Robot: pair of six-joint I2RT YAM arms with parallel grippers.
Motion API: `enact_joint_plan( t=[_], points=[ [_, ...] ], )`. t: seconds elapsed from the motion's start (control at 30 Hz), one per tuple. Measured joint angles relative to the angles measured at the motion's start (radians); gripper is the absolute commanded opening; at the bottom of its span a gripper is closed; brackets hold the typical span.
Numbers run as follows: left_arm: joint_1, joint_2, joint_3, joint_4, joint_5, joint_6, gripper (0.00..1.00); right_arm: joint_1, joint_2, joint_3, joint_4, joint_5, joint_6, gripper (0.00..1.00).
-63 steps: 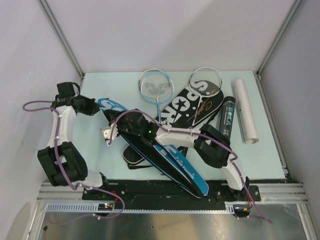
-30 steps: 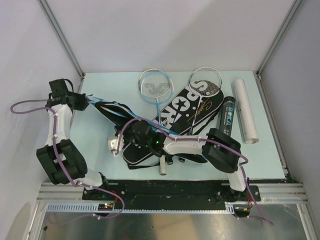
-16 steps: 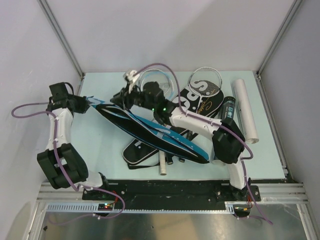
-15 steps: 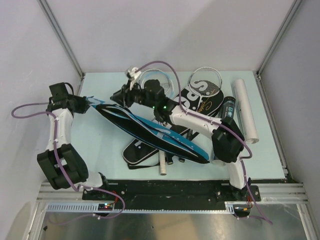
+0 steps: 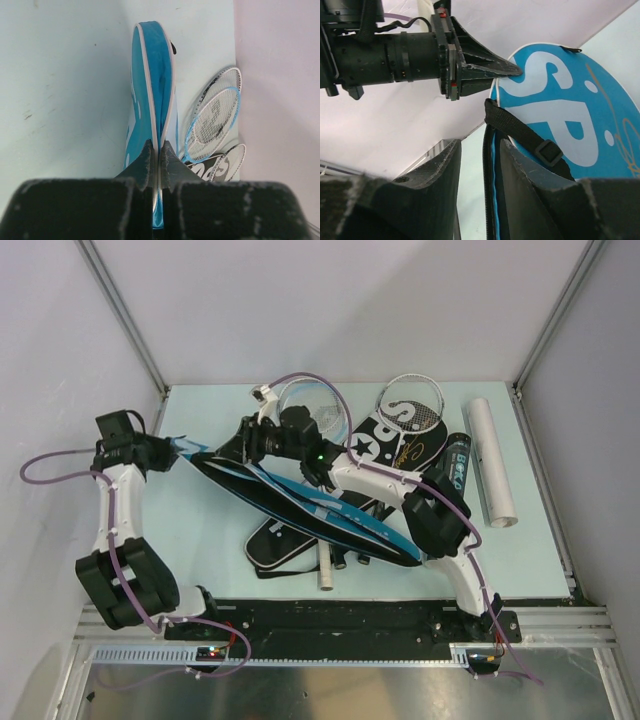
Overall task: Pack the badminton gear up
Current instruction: Zip the racket bag at the center of the board.
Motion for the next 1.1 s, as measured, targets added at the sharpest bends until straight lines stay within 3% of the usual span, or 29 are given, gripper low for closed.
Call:
enact_joint_plan(
  t=[0.7,1.1],
  points=[
    [0.032,-0.058,-0.034,0.0,0.02,0.111,0.0,0.036,0.001,-0.104,0.124,-0.019,0.067,0.47],
    [0.057,-0.07,-0.074,0.026,0.056,0.058,0.0,0.069,0.045,-0.135,0.21,0.037,0.084,0.48]
  ],
)
